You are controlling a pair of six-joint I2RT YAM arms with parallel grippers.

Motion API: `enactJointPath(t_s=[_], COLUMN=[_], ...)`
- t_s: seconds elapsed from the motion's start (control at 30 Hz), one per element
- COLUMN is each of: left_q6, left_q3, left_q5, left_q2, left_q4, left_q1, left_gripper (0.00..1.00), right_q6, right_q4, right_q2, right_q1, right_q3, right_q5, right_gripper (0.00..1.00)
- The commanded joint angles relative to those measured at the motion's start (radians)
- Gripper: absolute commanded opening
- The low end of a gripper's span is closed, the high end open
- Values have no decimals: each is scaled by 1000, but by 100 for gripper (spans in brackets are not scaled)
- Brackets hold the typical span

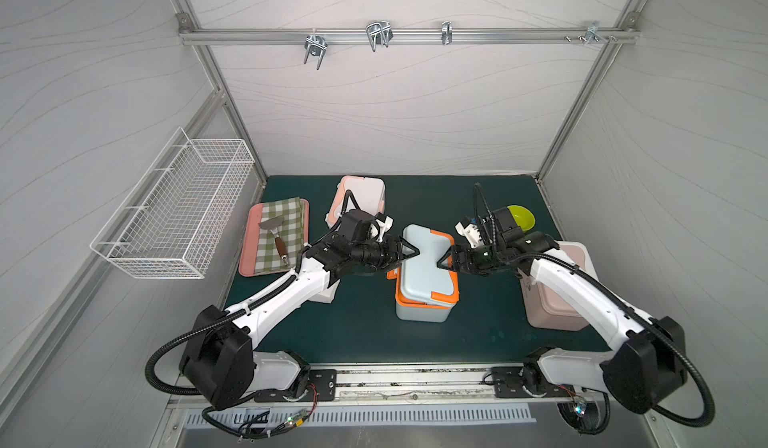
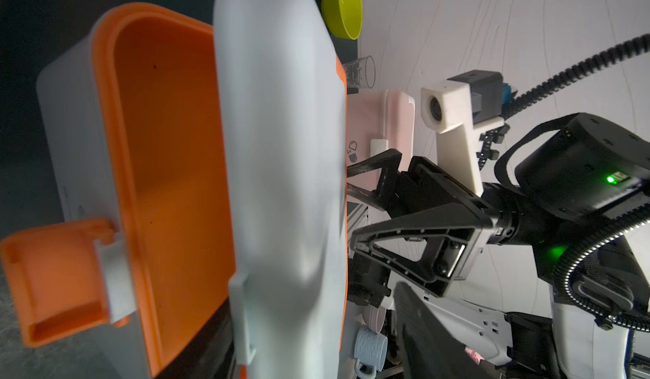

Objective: Open first aid kits and take out gauze
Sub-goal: Open the lid of the first aid kit.

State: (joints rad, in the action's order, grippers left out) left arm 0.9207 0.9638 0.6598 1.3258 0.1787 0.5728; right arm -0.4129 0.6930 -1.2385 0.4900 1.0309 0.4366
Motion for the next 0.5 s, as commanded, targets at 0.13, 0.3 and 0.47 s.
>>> enactJointPath(t_s=[0.13,0.3,0.47], left_q6=[-28,-77,-135], left_q3=[181,334,513], left_q5=[9,-50,-105], left_q2=[39,114,219], left_q4=[32,135,244], left_q1=[56,137,210], left_gripper=[66,67,69], right_q6=[14,13,22], right_q4=[78,87,138], right_q2=[152,319,479], right_q1=[-14,-53,-94], right_q3=[22,6,13], right_q5=[-119,-170,-296], right_gripper=[99,99,99])
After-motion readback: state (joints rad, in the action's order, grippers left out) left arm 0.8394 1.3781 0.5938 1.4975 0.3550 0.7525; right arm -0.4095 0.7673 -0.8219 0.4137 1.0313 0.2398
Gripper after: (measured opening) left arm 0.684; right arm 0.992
